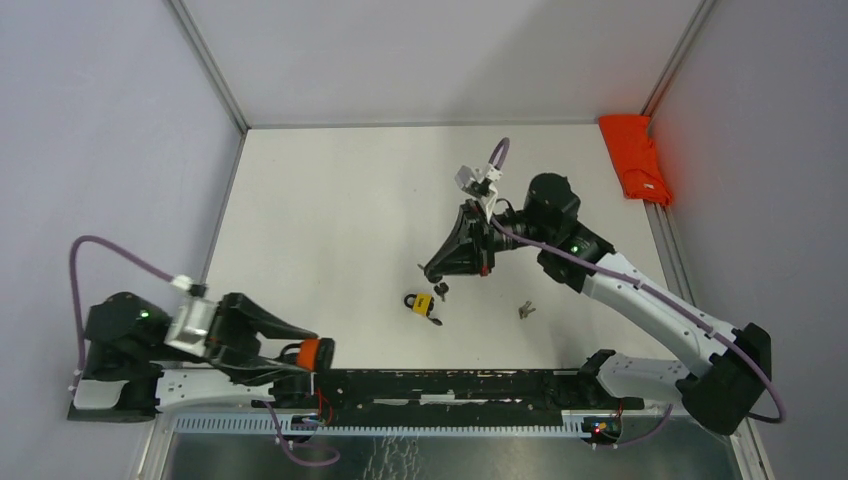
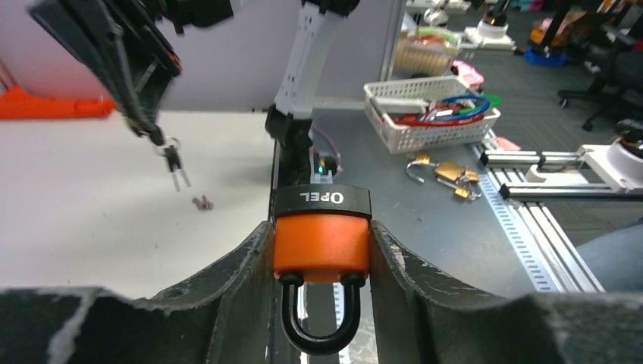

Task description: Unlock with the key

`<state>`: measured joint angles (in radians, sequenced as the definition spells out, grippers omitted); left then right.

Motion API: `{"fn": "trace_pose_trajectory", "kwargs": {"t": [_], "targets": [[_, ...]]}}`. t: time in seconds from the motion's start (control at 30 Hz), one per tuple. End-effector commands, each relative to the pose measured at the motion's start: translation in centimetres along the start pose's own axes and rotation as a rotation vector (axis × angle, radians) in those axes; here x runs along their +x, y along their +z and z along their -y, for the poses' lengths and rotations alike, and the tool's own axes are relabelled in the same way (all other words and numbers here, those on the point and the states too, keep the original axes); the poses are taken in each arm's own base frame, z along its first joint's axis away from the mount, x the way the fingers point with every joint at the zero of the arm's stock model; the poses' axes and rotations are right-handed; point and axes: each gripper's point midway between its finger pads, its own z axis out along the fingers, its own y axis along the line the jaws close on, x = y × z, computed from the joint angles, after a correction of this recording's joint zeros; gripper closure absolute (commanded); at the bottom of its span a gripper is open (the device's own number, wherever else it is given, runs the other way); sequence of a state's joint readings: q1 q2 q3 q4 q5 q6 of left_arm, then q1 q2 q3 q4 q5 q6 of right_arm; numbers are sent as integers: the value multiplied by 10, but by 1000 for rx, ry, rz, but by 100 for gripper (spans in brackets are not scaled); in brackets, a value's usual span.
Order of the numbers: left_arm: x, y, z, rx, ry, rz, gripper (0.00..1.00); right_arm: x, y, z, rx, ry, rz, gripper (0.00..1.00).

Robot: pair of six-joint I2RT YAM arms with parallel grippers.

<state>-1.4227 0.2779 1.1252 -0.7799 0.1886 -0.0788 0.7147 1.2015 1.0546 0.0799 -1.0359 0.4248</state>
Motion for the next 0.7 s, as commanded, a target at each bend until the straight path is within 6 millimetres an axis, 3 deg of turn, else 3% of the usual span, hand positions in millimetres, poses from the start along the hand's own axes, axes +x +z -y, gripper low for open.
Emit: {"fn": "trace_pose_trajectory", "kwargs": {"t": [0.0,0.13,0.33,0.67], "targets": [[-39,-30,17,75,75,152,98,-13,5,-70,-262,-15,51,100],[-39,-34,18,79,49,129,98,-7,21,-93,-348,31,10,100],[-30,-20,13,60,19,42,98,-22,42,-124,-457,81,4,100],[-28,-4,10,59,22,-21,98,-13,84,-142,-534,194,-86,100]]}}
